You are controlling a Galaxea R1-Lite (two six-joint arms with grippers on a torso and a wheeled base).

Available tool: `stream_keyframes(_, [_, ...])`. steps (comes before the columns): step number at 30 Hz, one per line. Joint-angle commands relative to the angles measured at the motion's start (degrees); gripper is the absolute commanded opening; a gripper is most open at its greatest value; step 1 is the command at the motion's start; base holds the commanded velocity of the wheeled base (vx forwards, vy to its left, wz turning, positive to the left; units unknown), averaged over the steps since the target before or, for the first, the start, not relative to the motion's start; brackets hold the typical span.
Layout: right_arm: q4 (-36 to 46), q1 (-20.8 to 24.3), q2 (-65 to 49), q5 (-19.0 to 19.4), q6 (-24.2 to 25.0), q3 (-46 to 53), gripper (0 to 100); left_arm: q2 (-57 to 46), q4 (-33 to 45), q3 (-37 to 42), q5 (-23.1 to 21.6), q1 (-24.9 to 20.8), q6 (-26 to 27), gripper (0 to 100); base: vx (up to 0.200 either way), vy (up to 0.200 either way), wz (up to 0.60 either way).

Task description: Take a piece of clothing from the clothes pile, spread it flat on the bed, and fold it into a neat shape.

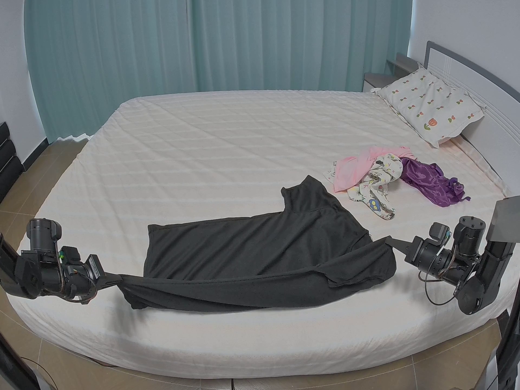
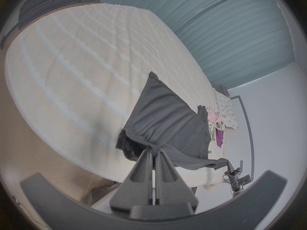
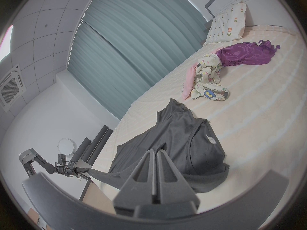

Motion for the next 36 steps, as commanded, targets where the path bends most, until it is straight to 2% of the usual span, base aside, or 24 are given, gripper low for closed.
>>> stream_keyframes(1, [-0.14, -0.27, 4.1, -0.06, 0.23, -3.36, 0, 6.61, -0.12, -3.32, 0.15, 0.0, -0.12, 0, 0.0, 0.0, 0.0])
stream_keyframes(6, [1.26, -0.27, 7.26, -0.06, 0.23, -6.26, 0, 9.86, -0.29, -5.7, 0.94, -0.26, -0.12, 0, 0.0, 0.0, 0.0])
stream_keyframes(10, [1.97, -0.45, 10.51, -0.14, 0.32, -9.6, 0, 14.08, -0.29, -9.13, 5.6, -2.02, -0.21, 0, 0.0, 0.0, 0.0])
stream_keyframes(14, [2.93, -0.36, 11.39, -0.14, 0.32, -11.1, 0, 15.66, -0.29, -10.44, 6.39, -2.64, -0.21, 0, 0.0, 0.0, 0.0])
stream_keyframes(18, [4.78, -0.45, 13.33, -0.5, 0.32, -13.73, 0, 18.03, -0.38, -12.9, 9.29, -4.39, -0.21, 0, 0.0, 0.0, 0.0])
stream_keyframes(29, [4.87, -0.8, 15.87, -1.02, 1.55, -17.16, 0, 20.49, -0.38, -16.16, 10.35, -5.71, -1.79, 0, 0.0, 0.0, 0.0])
stream_keyframes(33, [5.83, -0.98, 16.4, -1.37, 1.64, -18.13, 0, 22.78, -1.0, -17.48, 14.3, -6.5, -2.58, 0, 0.0, 0.0, 0.0])
stream_keyframes(36, [5.92, -0.98, 16.49, -1.46, 1.64, -18.3, 0, 23.48, -1.96, -17.56, 14.83, -6.68, -2.58, 0, 0.0, 0.0, 0.0])
